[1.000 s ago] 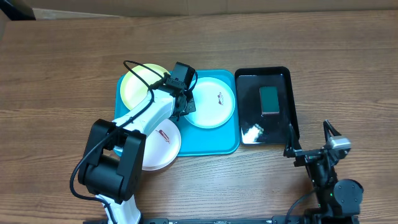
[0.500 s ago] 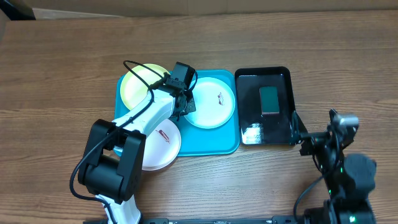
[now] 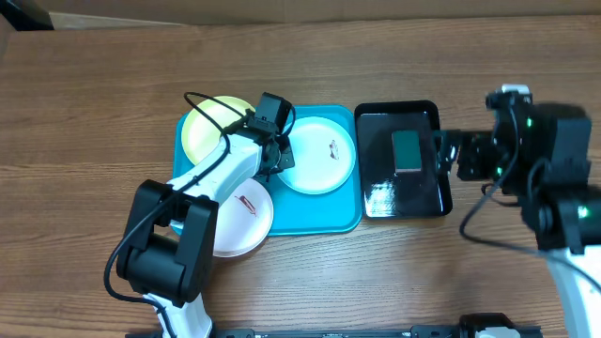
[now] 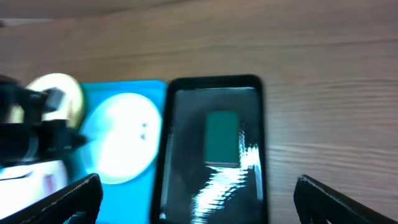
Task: Clean dirty plates on tray and stack at the side
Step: 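Reach the right gripper into the black tray toward the green sponge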
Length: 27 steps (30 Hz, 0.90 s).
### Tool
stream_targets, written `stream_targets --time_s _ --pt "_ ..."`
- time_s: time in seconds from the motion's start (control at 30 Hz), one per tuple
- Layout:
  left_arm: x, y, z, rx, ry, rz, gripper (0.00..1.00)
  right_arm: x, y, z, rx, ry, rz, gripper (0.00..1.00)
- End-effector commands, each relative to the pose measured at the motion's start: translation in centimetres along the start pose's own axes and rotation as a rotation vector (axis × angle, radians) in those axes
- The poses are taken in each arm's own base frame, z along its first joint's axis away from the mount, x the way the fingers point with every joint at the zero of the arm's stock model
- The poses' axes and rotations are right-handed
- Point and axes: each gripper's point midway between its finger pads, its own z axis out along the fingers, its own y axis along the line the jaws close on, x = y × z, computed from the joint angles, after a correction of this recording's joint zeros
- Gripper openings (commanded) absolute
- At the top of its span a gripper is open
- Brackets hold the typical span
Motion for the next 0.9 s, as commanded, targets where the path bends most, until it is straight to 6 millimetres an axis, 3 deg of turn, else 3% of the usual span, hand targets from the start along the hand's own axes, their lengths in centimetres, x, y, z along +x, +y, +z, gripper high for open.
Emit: stream_targets --time_s 0.0,0.07,0.57,0.87 --pt "0.4 0.6 0.6 -0.004 0.024 -0.020 0.04 -1.2 2.2 0.2 -0.127 0.018 0.000 0.86" --pt "0.4 0.6 0.6 -0.004 0.024 -0.019 0.04 -1.0 1.6 1.2 -0.103 0.044 0.009 0.75" --pt "0.4 0.6 0.6 -0.005 0.026 -0.016 0.04 6.0 -2.1 13.7 0.155 0.425 -0.049 0.71" --pt "0.5 0.6 0.6 -0.007 0.028 -0.008 0.04 8.7 -4.1 18.9 0.225 0.509 -0.066 0.70"
